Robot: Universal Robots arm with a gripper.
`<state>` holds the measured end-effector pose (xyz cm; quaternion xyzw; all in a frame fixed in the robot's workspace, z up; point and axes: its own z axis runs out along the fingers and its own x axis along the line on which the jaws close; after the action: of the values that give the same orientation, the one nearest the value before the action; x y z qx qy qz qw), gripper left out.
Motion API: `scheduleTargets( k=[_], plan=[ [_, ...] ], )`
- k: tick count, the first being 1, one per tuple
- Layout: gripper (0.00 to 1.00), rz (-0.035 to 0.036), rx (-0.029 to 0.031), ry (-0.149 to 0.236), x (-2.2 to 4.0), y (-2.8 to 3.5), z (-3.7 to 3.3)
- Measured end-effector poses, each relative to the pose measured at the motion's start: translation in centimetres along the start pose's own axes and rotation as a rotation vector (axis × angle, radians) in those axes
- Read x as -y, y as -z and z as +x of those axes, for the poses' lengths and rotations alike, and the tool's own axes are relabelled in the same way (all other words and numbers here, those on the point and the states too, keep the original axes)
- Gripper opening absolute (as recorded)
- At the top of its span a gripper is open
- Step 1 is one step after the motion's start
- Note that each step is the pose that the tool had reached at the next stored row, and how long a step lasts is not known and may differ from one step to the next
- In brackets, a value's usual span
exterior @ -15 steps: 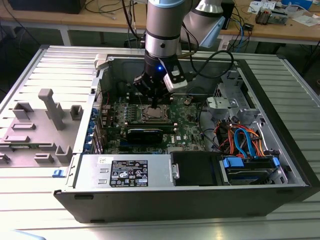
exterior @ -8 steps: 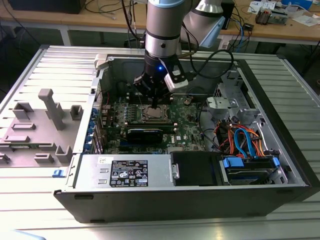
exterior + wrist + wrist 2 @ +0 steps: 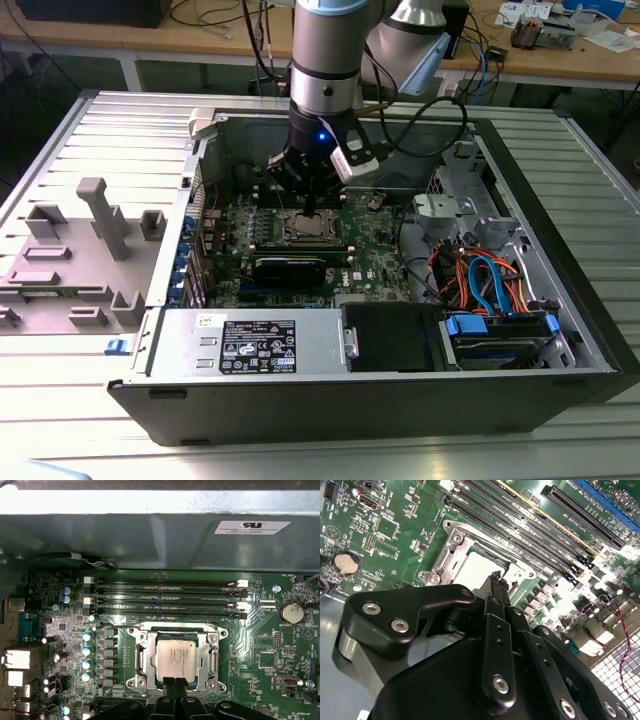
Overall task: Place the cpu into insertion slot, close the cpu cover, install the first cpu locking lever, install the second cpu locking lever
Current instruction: 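Install the first cpu locking lever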
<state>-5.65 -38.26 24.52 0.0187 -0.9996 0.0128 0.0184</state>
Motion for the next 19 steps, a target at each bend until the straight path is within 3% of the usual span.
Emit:
scheduleTargets(
  k=[2, 8, 9, 11, 12, 19],
  plan=[
    [0.11, -0.0104, 0.0002, 0.002, 0.00, 0.01, 0.01],
    [0.11, -0.0095, 0.0014, 0.034, 0.01, 0.00, 0.00],
    [0.11, -0.0096, 0.0050, 0.034, 0.00, -0.01, 0.00],
    [0.11, -0.0079, 0.0335, 0.034, 0.00, -0.01, 0.04],
    [0.11, -0.0080, 0.0362, 0.033, 0.00, -0.02, 0.04],
    [0.11, -0.0061, 0.0392, 0.033, 0.00, 0.17, 0.27]
  ],
)
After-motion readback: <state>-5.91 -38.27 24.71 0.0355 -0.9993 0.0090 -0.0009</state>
